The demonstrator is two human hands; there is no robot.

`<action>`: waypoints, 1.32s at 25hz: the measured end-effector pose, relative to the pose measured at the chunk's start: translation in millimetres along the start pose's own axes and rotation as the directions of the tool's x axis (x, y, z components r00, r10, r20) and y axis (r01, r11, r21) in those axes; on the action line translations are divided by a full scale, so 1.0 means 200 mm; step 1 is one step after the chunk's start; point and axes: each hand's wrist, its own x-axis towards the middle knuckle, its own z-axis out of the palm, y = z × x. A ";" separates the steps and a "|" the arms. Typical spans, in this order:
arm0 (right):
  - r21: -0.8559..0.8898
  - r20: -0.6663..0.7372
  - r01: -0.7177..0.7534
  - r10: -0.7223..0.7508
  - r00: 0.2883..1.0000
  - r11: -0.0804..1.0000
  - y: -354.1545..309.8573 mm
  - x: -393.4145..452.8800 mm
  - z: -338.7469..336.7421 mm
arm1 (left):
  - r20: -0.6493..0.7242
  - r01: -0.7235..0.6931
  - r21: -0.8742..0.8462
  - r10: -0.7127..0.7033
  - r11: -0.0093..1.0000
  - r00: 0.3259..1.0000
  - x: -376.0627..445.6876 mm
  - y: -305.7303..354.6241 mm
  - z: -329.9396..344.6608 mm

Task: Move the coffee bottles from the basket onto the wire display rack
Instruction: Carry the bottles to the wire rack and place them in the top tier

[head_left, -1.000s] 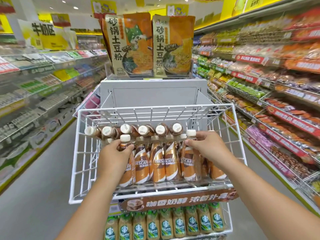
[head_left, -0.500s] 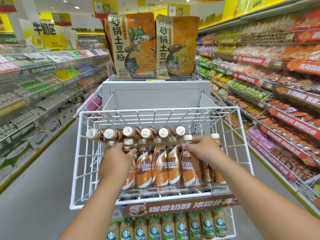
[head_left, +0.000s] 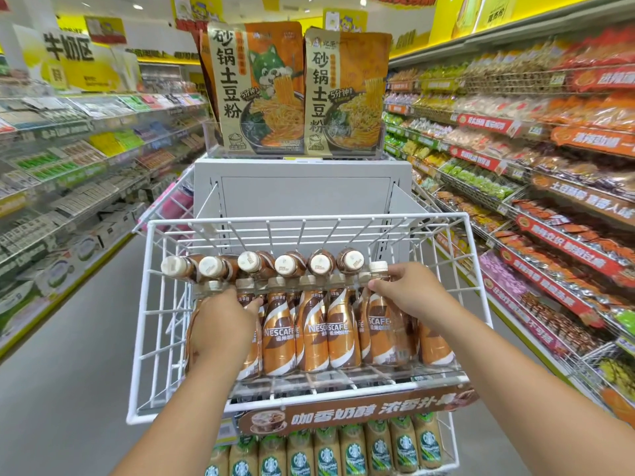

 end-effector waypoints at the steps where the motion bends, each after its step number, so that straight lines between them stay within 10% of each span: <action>1: -0.029 -0.013 0.001 -0.001 1.000 1.000 -0.01 -0.01 -0.02 | -0.001 -0.008 -0.004 0.008 1.000 1.000 0.01 0.00 0.01; 18: -0.313 -0.163 0.028 -0.083 0.983 0.949 0.02 -0.06 0.06 | 0.035 -0.201 -0.008 0.201 0.980 0.979 -0.05 -0.10 0.00; 33: -0.486 0.071 0.376 -0.394 0.917 0.789 0.23 -0.26 0.07 | 0.155 -0.358 0.300 0.325 0.884 0.933 -0.26 -0.09 -0.05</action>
